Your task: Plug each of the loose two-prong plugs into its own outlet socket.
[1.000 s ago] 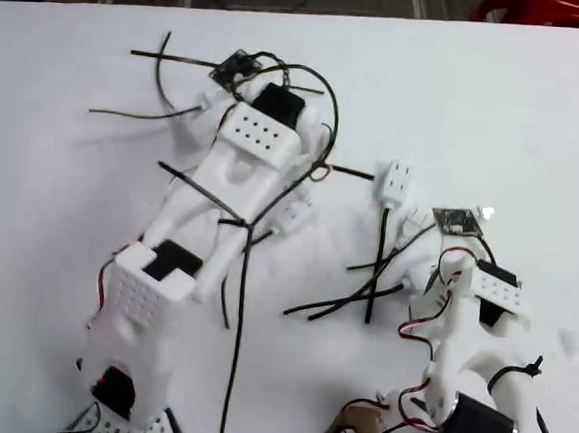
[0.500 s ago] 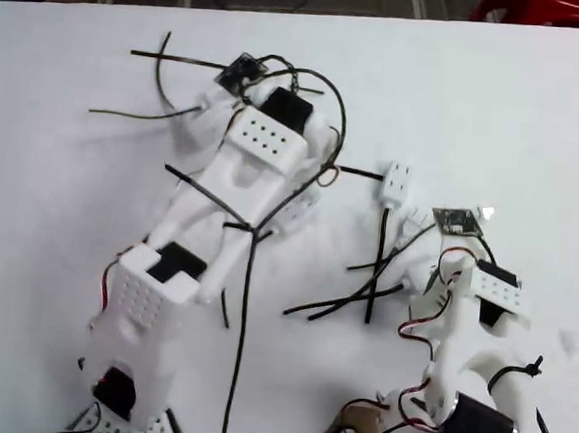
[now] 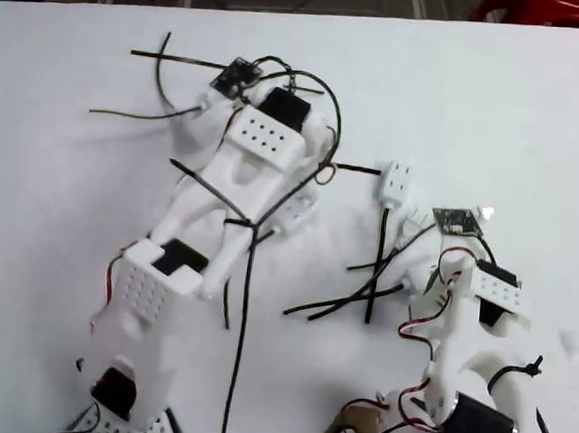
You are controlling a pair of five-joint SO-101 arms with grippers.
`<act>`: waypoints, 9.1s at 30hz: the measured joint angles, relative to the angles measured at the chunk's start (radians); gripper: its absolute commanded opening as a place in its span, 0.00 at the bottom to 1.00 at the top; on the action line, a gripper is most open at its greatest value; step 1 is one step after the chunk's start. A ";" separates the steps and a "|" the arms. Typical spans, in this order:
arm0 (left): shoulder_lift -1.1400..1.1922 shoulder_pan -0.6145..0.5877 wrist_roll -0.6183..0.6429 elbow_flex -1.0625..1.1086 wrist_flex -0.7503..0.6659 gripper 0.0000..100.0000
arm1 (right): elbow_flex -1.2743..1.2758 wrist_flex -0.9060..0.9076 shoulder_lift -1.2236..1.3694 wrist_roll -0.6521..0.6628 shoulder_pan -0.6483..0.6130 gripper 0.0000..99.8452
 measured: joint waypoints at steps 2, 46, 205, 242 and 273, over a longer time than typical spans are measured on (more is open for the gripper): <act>-0.006 -0.002 0.000 0.005 0.025 0.02 | 0.000 0.000 0.000 0.000 0.000 0.02; 0.091 -0.017 -0.836 -0.279 0.267 0.26 | 0.000 0.000 0.000 0.000 0.000 0.02; -1.723 -0.500 -1.416 1.854 -0.546 0.32 | -0.084 0.178 -0.566 -0.321 -0.046 0.38; -1.791 -0.489 -1.416 2.047 -0.703 0.32 | -0.466 0.046 0.417 -0.667 -0.180 0.08; -1.794 -0.853 -1.226 2.047 -0.747 0.32 | -0.769 0.143 0.411 -0.505 -1.000 0.07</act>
